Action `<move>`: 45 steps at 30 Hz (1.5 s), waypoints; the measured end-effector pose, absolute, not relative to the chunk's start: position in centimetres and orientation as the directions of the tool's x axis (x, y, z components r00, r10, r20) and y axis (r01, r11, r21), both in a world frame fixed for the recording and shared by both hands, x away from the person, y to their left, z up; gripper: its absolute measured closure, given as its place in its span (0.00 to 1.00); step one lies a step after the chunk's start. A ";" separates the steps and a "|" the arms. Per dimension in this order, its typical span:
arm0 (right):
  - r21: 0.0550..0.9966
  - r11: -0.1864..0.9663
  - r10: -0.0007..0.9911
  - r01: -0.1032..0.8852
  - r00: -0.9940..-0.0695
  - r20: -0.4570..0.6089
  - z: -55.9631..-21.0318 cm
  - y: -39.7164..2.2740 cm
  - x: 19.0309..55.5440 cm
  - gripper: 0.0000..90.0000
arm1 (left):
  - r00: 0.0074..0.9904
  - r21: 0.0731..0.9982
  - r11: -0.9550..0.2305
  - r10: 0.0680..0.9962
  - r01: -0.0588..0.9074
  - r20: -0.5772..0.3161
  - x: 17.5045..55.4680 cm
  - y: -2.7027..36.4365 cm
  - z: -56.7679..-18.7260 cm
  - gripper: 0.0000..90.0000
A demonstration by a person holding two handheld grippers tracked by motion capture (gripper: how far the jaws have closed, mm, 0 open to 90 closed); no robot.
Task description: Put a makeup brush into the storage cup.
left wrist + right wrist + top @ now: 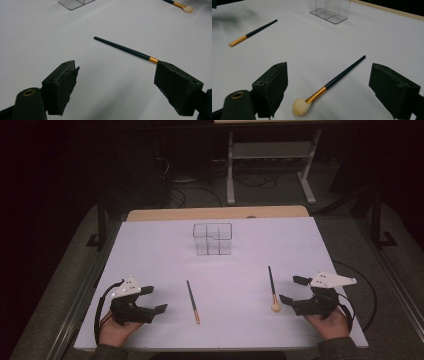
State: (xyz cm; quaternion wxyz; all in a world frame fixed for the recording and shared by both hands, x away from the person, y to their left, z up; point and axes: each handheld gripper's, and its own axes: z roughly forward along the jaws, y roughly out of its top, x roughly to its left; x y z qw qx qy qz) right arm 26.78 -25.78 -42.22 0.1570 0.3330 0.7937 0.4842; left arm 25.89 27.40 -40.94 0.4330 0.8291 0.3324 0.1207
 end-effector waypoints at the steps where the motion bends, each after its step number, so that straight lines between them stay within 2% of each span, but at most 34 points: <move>1: 0.872 0.309 0.681 0.378 -0.728 0.074 -42.2 -25.8 26.8 0.16 | 0.750 0.798 -0.403 0.655 0.449 -0.091 25.9 27.4 -41.0 0.19; 32: 0.863 0.317 0.669 0.394 -0.737 0.091 -41.9 -24.9 27.6 0.16 | 0.744 0.801 -0.390 0.660 0.454 -0.101 25.6 28.0 -41.0 0.19; 45: 0.849 0.357 0.638 0.389 -0.765 0.082 -41.0 -23.6 28.1 0.15 | 0.742 0.801 -0.395 0.664 0.451 -0.091 25.4 28.1 -41.0 0.19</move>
